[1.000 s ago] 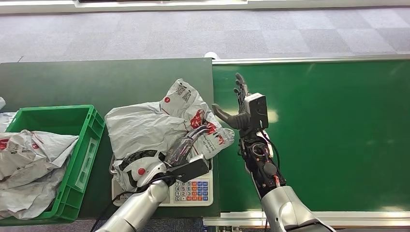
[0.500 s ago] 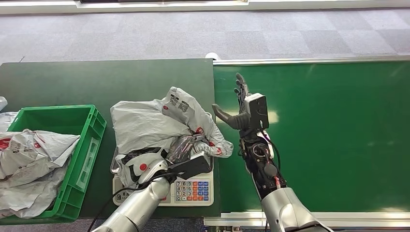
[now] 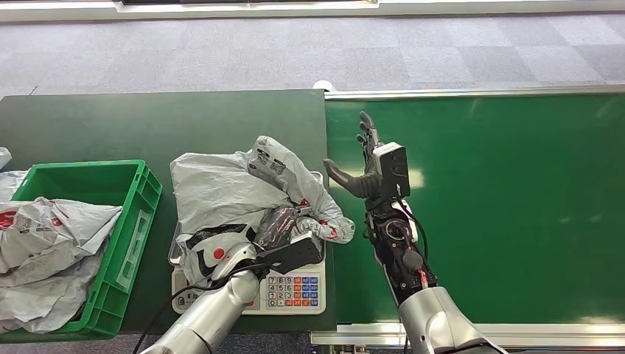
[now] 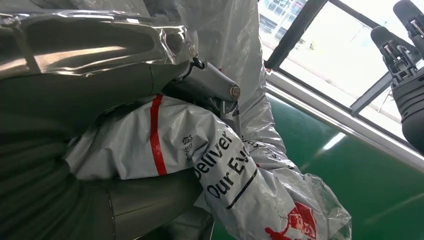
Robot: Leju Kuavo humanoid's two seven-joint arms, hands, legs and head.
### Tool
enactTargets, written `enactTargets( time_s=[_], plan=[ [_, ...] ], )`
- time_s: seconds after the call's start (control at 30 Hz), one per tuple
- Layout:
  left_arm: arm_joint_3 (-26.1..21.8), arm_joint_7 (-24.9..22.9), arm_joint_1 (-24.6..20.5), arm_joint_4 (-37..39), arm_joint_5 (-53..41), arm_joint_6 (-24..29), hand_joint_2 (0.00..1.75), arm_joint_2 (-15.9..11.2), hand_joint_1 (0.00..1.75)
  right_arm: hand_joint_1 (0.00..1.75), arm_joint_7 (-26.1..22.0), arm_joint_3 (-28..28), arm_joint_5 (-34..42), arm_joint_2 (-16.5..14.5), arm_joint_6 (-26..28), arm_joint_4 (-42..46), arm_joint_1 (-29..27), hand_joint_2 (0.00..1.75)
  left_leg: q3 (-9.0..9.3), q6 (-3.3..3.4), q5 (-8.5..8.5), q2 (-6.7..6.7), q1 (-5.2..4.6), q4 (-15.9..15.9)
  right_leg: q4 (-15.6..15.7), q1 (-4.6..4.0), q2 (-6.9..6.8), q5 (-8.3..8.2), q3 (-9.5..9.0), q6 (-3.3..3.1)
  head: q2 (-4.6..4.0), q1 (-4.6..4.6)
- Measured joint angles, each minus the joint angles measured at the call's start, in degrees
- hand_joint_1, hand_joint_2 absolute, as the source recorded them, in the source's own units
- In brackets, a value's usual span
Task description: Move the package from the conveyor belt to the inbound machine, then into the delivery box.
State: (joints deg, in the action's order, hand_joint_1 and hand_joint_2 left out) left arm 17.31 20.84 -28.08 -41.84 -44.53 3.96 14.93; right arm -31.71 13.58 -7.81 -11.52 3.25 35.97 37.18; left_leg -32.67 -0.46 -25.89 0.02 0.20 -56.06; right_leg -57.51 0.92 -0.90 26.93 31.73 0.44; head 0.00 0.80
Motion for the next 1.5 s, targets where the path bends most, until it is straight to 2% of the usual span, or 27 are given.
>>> enactTargets(
  time_s=[0.17,0.4,0.57,0.7,0.83,1.07,1.33,1.43,1.5],
  plan=[
    [-0.07,2.60,0.86,-0.84,0.77,2.90,1.75,-0.02,1.75,0.00,0.09,0.01,-0.09,0.01,-0.17,0.16,-0.23,1.75,-0.02,0.00,0.00,0.01,0.00,0.00,0.00,0.00,0.02,0.00,0.03,0.00,0.00,-0.01],
    [-1.58,15.30,6.42,-9.32,7.16,22.05,1.75,-0.20,1.75,0.00,-0.40,0.02,0.15,0.04,-0.61,0.38,-0.61,1.75,-0.30,0.00,0.00,0.08,0.01,-0.01,0.00,-0.01,0.12,-0.01,0.39,0.00,0.00,0.01],
    [-1.24,18.92,10.35,-22.27,12.60,34.35,1.75,-0.84,1.75,0.00,-1.62,0.14,1.16,0.09,-0.93,0.08,-0.57,1.75,-0.46,-0.01,-0.01,0.12,0.01,-0.01,-0.01,-0.02,0.18,0.01,0.55,-0.01,0.00,0.00],
    [-1.19,18.94,12.10,-29.33,14.20,35.15,1.75,-1.03,1.75,0.00,-2.05,0.29,1.46,0.13,-0.93,-0.14,-0.56,1.75,-0.52,-0.01,-0.01,0.11,0.01,-0.01,-0.01,-0.02,0.18,0.01,0.59,0.00,0.00,0.00],
    [-1.18,18.94,13.02,-32.78,14.43,35.15,1.75,-1.16,1.75,0.00,-2.08,0.35,1.47,0.13,-0.93,-0.19,-0.56,1.75,-0.51,-0.01,-0.01,0.11,0.00,-0.01,-0.01,-0.01,0.18,0.00,0.59,0.00,0.00,0.00],
    [-1.16,18.94,13.61,-35.12,14.74,35.14,1.75,-1.32,1.75,0.00,-2.09,0.37,1.48,0.14,-0.94,-0.19,-0.55,1.75,-0.52,-0.01,-0.01,0.10,0.01,-0.01,-0.01,-0.01,0.18,0.00,0.61,0.00,0.00,0.00],
    [1.98,18.94,14.10,-37.10,23.53,35.13,1.75,-2.80,1.75,0.00,-2.26,0.42,1.74,0.30,-1.04,-0.26,-0.55,1.75,-0.56,-0.01,-0.01,0.11,0.01,-0.01,-0.01,-0.01,0.18,0.00,0.65,0.00,0.00,-0.01],
    [2.38,18.94,14.72,-39.67,22.34,35.14,1.75,-3.16,1.75,0.00,-2.28,0.46,1.93,0.38,-1.04,-0.40,-0.56,1.75,-0.56,-0.01,-0.01,0.12,0.01,-0.01,-0.01,-0.01,0.18,0.00,0.66,0.00,0.00,0.00],
    [2.08,18.95,15.40,-42.89,18.16,35.14,1.75,-3.13,1.75,0.00,-2.30,0.50,2.08,0.49,-1.02,-0.50,-0.61,1.75,-0.58,-0.01,-0.01,0.12,0.01,-0.01,-0.01,-0.01,0.19,0.00,0.68,0.00,0.00,0.01]
  ],
)
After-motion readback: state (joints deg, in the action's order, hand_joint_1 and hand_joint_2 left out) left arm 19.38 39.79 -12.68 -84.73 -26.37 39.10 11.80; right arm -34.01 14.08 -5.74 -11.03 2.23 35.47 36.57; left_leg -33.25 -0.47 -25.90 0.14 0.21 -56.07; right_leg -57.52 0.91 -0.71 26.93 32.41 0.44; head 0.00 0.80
